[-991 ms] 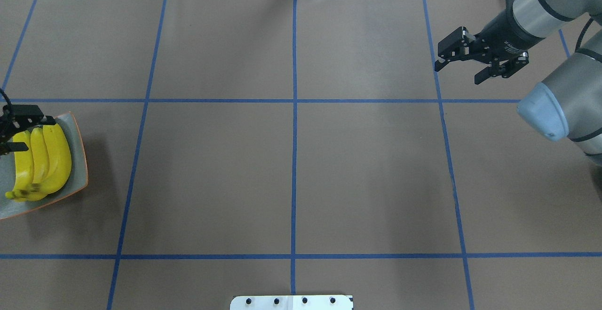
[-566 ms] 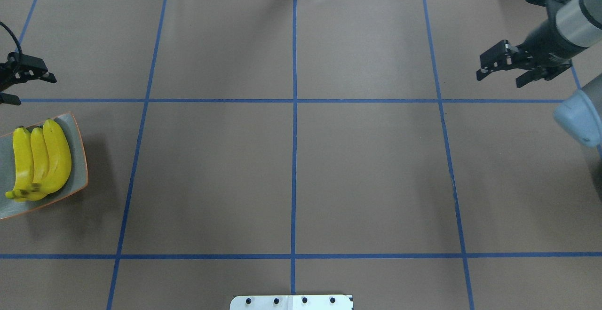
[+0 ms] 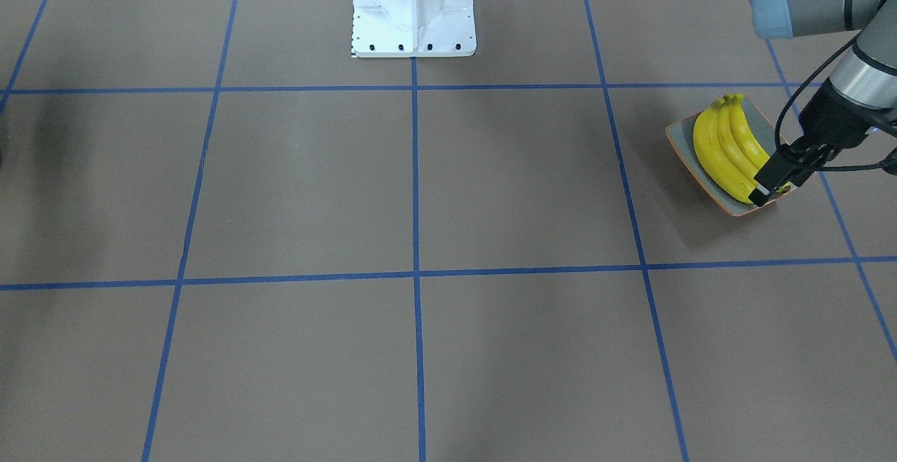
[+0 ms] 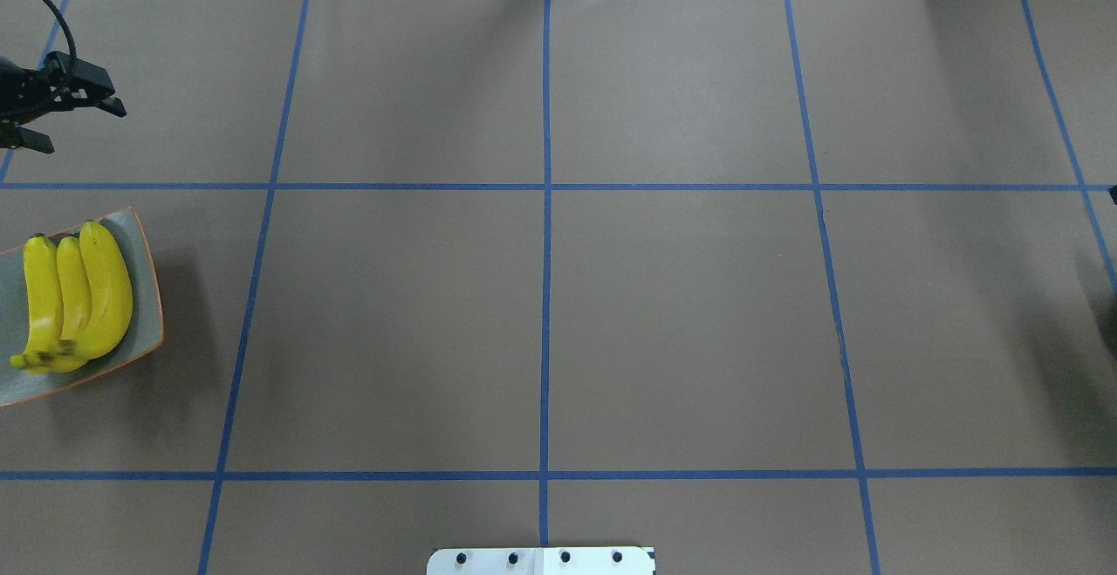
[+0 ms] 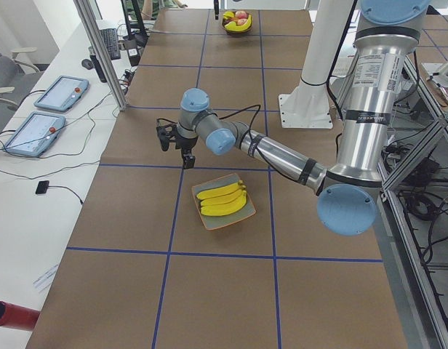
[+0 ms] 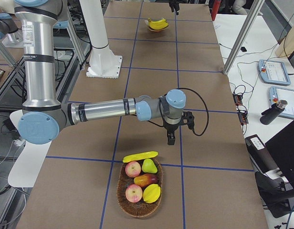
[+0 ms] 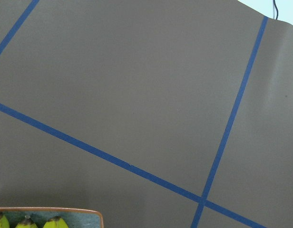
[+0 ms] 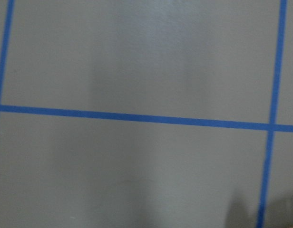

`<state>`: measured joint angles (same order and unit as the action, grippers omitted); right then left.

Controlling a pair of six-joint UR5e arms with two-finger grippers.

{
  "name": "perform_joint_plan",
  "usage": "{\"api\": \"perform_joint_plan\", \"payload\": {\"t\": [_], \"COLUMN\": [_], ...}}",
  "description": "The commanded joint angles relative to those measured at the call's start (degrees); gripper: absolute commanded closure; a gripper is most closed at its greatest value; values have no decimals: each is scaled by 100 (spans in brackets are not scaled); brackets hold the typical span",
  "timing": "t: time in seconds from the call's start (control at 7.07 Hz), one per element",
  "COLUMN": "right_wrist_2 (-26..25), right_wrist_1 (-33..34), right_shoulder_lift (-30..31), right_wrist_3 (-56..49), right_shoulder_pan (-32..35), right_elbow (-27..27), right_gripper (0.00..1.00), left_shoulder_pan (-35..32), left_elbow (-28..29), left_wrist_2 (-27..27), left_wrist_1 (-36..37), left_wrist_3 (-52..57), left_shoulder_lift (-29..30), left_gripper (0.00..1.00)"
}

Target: Transfer all bananas from basket to plate

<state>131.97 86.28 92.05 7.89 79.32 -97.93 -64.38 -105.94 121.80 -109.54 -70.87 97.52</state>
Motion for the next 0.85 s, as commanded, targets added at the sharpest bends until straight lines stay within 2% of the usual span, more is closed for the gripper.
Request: {"api": "perform_joint_plan", "payload": {"t": [0.0, 0.42, 0.71], "right_wrist_2": [75, 733, 1066], "right_wrist_1": [12, 205, 240], "right_shoulder_lift": [714, 1366, 1517], "right_wrist_3": [-649, -797, -868], "right_shoulder_pan": [251, 373, 374], "right_elbow": [81, 90, 151], "right_gripper": [0, 0, 0], "left_shoulder_pan": [31, 49, 49], "left_elbow": [100, 223, 223], "left_wrist_2": [-16, -24, -16], "left_wrist_1": [-15, -33, -33], "left_wrist_3": [3, 3, 3], "left_shoulder_lift": [100, 197, 223], "left_gripper": [0, 0, 0]}}
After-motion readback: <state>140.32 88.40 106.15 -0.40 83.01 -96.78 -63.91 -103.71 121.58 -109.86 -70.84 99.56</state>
